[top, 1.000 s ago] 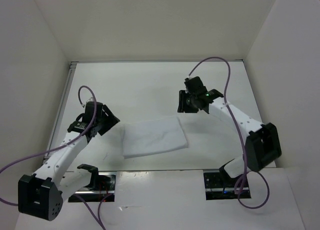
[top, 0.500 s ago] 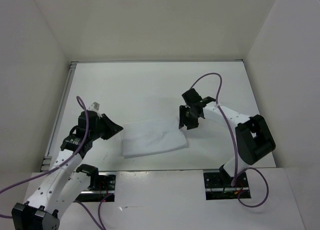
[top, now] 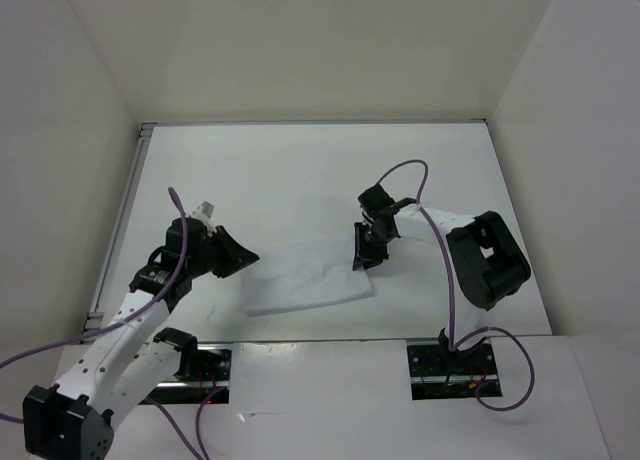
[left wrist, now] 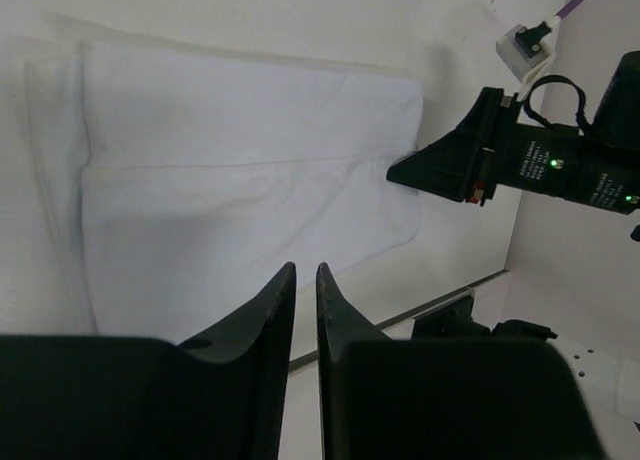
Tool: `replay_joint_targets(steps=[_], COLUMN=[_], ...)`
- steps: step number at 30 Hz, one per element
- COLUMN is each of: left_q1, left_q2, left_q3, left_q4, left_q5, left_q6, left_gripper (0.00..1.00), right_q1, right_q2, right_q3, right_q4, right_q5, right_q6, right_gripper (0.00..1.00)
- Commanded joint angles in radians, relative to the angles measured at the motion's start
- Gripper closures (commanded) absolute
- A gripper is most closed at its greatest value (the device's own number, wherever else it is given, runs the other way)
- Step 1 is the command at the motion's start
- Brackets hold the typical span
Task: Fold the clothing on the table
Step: Fold the skirt
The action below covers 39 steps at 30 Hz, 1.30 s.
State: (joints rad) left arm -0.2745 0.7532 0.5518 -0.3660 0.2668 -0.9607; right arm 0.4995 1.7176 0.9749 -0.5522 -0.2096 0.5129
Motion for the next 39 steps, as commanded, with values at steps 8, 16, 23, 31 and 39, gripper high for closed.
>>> replay_joint_targets(steps=[8,16,23,31,39], left_q1=[-0.035,-0.066,-0.138,-0.147,-0.167], left_q2=[0.204,0.553,0.781,0.975,0.789], left_q3=[-0.067,0.016,0.154,0.416,0.407], left_q4=[0.125,0.174,0.217,0.148,0.118], left_q5=[-0.005,-0.077,-0.167,-0.252,-0.222], left_q6=[-0.023,0.022,0.033,0.102,0.114], left_gripper=[0.81,0.86,0.89,0.89,0.85], right_q1=[-0.001,0.008,0.008,0.008,0.008], right_q2=[-0.018,-0.240,-0.309,-0.236,-0.194], right_q3=[-0.131,-0.177,-0.177,-0.122,-0.065], right_q4=[0.221,0.258,0.206,0.206,0.176], right_q5=[-0.195,-0.070,0.009,0.064,0.122], right_q6=[0.125,0.320,0.332,0.323,0.305], right_gripper=[1.00,1.00,1.00,1.00,1.00])
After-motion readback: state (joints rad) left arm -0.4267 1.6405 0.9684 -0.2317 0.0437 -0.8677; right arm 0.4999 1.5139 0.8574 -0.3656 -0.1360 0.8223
